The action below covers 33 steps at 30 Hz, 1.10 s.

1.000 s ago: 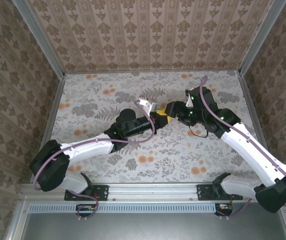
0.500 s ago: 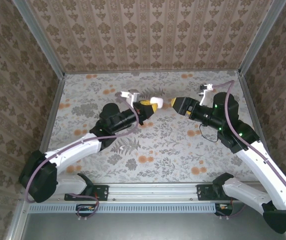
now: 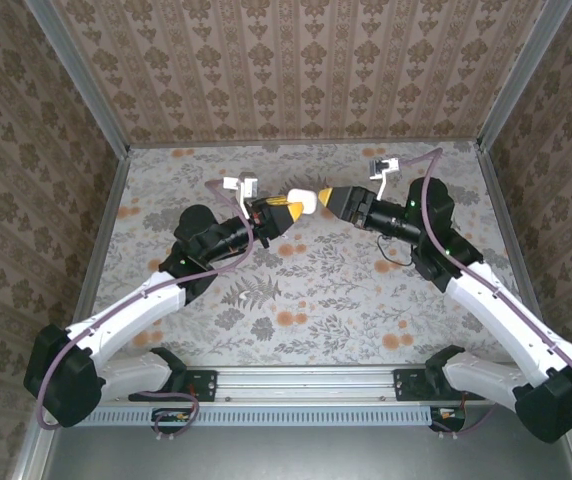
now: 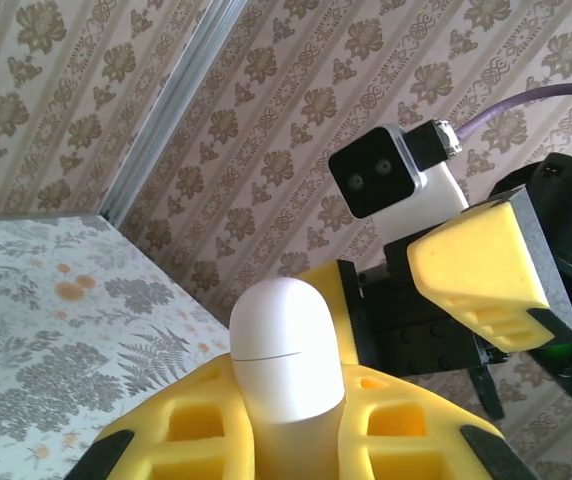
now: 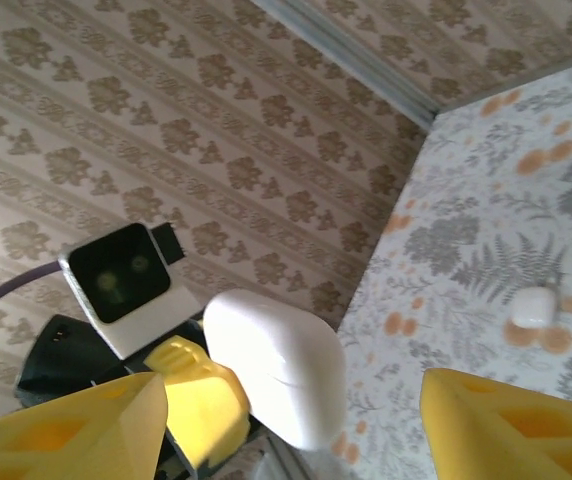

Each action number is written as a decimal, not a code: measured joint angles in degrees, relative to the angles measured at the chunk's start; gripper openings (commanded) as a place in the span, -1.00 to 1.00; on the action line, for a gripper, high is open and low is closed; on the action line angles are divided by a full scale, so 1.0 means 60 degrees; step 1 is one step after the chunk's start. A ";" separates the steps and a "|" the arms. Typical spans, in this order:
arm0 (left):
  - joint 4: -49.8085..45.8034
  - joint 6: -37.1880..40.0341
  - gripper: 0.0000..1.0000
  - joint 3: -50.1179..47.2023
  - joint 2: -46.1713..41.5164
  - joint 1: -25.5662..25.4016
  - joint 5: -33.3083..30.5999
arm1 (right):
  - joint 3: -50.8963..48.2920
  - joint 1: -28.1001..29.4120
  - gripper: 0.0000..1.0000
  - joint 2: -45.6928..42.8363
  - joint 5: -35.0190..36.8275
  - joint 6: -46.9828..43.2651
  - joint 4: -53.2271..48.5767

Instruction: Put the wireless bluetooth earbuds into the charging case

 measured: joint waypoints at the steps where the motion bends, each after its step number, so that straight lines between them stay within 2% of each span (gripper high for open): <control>1: 0.0036 -0.0120 -0.95 0.0022 0.0007 0.0000 0.0047 | 0.0000 0.0007 0.29 0.0076 -0.0117 0.0062 0.0219; 9: 0.0576 -0.1002 -0.98 0.0186 0.0117 0.0000 0.0219 | 0.0000 0.0193 0.04 0.0477 -0.0678 0.0270 0.1053; 17: 0.1545 -0.1869 -0.97 0.0189 0.0601 0.0004 0.0375 | -0.0004 0.0186 -0.45 0.0667 -0.0863 0.0288 0.1464; 21: 0.1723 -0.2025 -0.89 0.0193 0.0597 0.0073 0.0488 | -0.0011 0.0178 -0.65 0.0670 -0.0903 0.0197 0.1657; 25: 0.1592 -0.1956 -0.66 0.0215 0.0565 0.0120 0.0645 | -0.0011 0.0168 -0.75 0.0670 -0.0991 -0.0011 0.1639; 30: 0.0987 -0.1519 -0.12 0.0353 0.0397 0.0164 0.1031 | -0.0011 0.0189 -0.81 0.0608 -0.1115 -0.0423 0.1603; 33: 0.0510 -0.1333 -0.01 0.0353 0.0295 0.0237 0.1424 | -0.0011 0.0200 -0.81 0.0565 -0.1213 -0.0747 0.1501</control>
